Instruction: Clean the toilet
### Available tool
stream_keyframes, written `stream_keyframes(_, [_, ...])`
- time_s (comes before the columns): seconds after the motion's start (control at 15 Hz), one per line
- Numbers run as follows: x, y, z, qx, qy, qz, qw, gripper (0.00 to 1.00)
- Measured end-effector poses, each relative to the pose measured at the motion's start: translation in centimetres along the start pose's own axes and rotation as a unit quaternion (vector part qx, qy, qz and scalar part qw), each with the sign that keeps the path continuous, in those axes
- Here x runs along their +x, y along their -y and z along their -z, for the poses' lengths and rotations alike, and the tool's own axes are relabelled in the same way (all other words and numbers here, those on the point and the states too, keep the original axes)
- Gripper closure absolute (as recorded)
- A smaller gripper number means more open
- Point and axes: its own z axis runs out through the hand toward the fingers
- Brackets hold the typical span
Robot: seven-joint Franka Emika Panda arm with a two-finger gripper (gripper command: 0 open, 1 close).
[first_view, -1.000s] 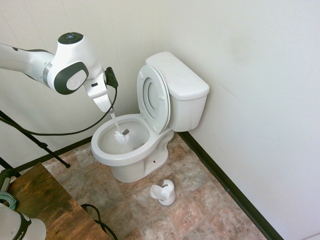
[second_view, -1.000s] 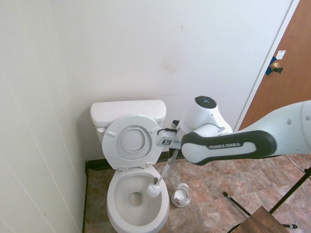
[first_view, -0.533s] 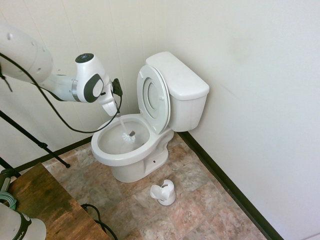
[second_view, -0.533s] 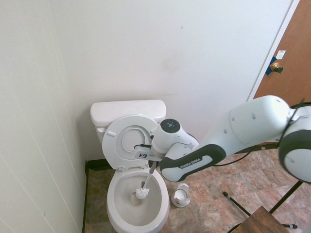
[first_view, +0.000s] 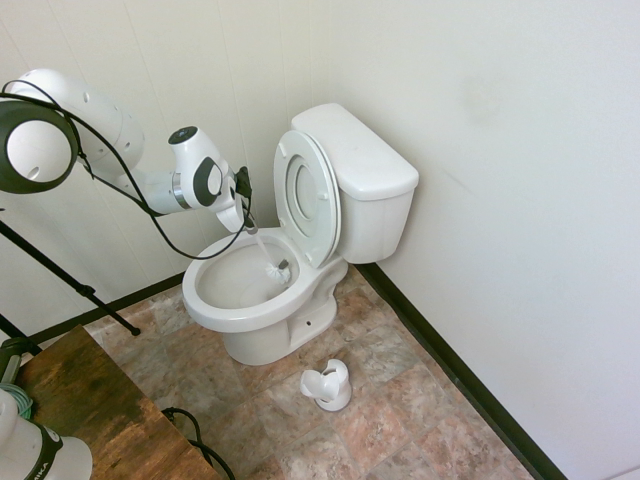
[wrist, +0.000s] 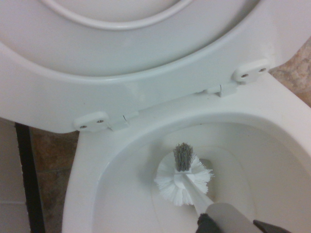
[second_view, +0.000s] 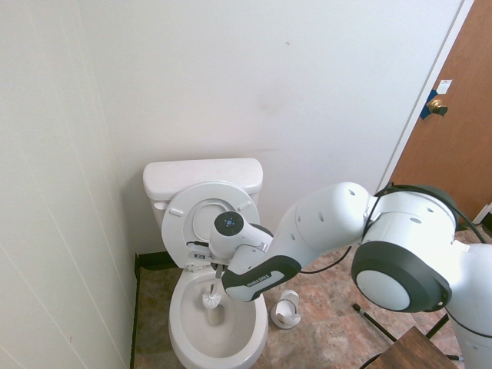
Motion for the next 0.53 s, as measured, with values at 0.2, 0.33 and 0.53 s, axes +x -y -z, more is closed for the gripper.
stream_keyframes(0.2, [-2.6, -0.5, -0.7, -0.002, 0.006, 0.008, 1.000, 1.00])
stream_keyframes(0.33, [-4.2, -1.6, -0.7, -0.008, 0.010, 0.020, 1.000, 1.00])
stream_keyframes(0.53, [-5.5, -5.6, -1.3, -0.048, 0.026, 0.041, 0.998, 1.00])
